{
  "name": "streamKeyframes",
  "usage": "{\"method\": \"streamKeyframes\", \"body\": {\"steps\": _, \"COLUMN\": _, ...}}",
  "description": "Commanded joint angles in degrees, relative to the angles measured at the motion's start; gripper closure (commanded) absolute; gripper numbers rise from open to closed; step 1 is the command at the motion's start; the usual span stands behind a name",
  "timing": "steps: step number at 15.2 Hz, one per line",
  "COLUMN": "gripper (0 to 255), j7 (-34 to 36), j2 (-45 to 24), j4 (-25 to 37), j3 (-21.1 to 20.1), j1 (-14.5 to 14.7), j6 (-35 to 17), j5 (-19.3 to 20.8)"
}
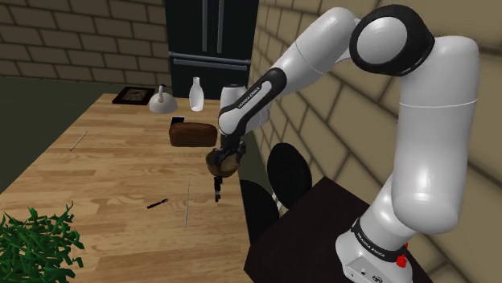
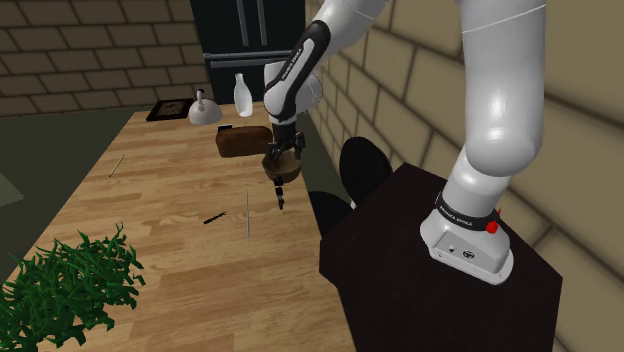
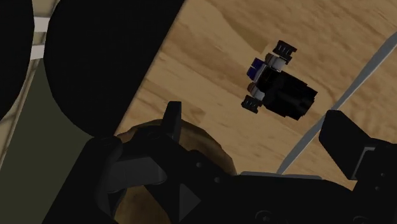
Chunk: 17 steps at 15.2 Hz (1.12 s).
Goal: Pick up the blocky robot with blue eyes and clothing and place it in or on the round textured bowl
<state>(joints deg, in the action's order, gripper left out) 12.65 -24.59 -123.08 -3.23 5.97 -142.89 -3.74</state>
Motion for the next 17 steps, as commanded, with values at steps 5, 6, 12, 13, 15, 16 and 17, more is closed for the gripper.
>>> {"method": "streamKeyframes", "body": {"steps": 5, "gripper": 0, "j7": 1.90, "j2": -13.82, "j4": 11.86, "j3": 0.41, "j1": 1.75, "j6": -2.14, "j5": 0.92}}
{"method": "streamKeyframes", "body": {"steps": 6, "gripper": 0, "j7": 2.15, "j2": -16.10, "j4": 14.11, "j3": 0.50, "j1": 2.02, "j6": -2.20, "j5": 1.04}}
{"method": "streamKeyframes", "body": {"steps": 12, "gripper": 0, "j7": 2.26, "j2": -20.33, "j4": 16.02, "j3": 0.55, "j1": 2.30, "j6": -4.53, "j5": 1.09}}
{"method": "streamKeyframes", "body": {"steps": 13, "gripper": 0, "j7": 2.27, "j2": -21.00, "j4": 16.24, "j3": 0.55, "j1": 2.33, "j6": -4.98, "j5": 1.10}}
{"method": "streamKeyframes", "body": {"steps": 15, "gripper": 0, "j7": 2.28, "j2": -22.07, "j4": 16.63, "j3": 0.55, "j1": 2.38, "j6": -5.66, "j5": 1.12}}
{"method": "streamKeyframes", "body": {"steps": 16, "gripper": 0, "j7": 2.28, "j2": -22.07, "j4": 16.62, "j3": 0.55, "j1": 2.38, "j6": -5.67, "j5": 1.12}}
{"method": "streamKeyframes", "body": {"steps": 17, "gripper": 0, "j7": 2.28, "j2": -22.07, "j4": 16.62, "j3": 0.54, "j1": 2.37, "j6": -5.67, "j5": 1.13}}
